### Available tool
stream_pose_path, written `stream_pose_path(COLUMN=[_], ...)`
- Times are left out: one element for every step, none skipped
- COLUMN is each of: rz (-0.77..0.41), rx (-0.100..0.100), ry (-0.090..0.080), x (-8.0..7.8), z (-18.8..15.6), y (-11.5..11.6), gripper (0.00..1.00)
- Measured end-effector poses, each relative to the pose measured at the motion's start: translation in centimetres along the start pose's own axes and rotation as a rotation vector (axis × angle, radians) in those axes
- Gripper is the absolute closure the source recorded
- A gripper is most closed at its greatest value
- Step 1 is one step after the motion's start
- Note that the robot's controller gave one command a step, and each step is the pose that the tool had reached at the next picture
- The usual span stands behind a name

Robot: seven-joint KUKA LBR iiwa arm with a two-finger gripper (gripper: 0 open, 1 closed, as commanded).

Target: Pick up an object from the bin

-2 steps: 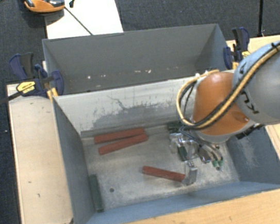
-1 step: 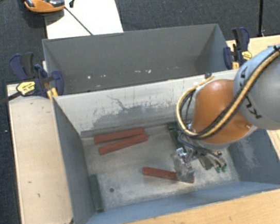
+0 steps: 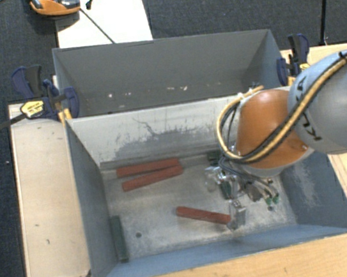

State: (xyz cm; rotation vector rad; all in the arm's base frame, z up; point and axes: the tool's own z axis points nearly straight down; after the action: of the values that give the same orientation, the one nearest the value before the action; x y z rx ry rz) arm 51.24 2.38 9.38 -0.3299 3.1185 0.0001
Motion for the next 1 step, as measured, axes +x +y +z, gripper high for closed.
stream_pose_path(rz=[-0.001], rx=[0.000], ry=[0.001], x=[0.04], z=[0.01], y=[0.00], gripper=[0.00])
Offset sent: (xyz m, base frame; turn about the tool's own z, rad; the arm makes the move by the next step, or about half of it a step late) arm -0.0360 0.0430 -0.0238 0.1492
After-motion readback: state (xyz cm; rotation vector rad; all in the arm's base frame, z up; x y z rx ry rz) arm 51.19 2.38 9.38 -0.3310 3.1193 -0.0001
